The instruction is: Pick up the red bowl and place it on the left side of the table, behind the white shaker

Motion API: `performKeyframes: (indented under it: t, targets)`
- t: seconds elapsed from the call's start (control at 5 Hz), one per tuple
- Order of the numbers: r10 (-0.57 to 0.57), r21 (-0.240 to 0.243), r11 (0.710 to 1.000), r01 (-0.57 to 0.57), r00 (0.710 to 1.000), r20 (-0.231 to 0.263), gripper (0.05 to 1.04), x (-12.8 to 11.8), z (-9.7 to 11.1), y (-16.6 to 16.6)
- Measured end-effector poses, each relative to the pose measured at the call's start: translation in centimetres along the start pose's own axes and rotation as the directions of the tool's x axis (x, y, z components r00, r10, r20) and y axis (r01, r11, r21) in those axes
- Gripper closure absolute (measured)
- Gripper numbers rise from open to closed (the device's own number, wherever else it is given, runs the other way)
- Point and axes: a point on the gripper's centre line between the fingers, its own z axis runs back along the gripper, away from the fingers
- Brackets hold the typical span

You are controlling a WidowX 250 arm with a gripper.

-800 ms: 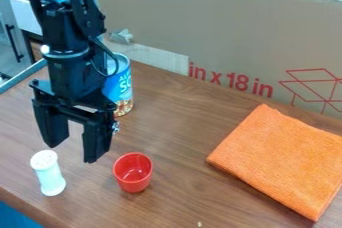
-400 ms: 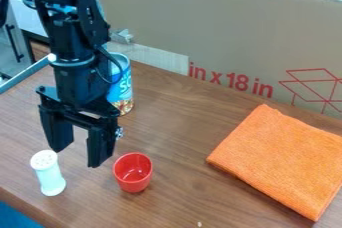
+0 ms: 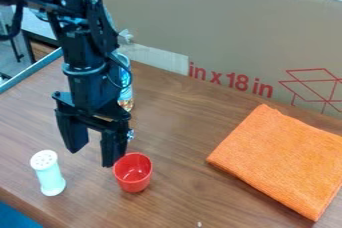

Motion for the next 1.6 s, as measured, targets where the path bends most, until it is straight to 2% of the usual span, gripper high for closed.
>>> performKeyframes:
  t: [0.2, 0.6, 1.2, 1.4, 1.6]
  targets:
    - [-0.004, 0.002, 1.000, 0.004, 1.000, 0.001, 0.083, 0.9, -1.2, 0.2]
    - [0.002, -0.036, 0.999, -0.003, 1.000, -0.015, 0.083, 2.3, -2.7, -0.1]
    - [0.017, -0.041, 0.999, -0.019, 0.998, -0.055, 0.083, 2.4, -4.4, 0.0]
    - [0.016, -0.042, 0.999, -0.018, 0.999, -0.049, 0.138, 2.5, -4.4, 0.0]
    - [0.018, -0.040, 0.999, -0.020, 0.999, -0.043, 0.424, 2.6, -4.4, -0.1]
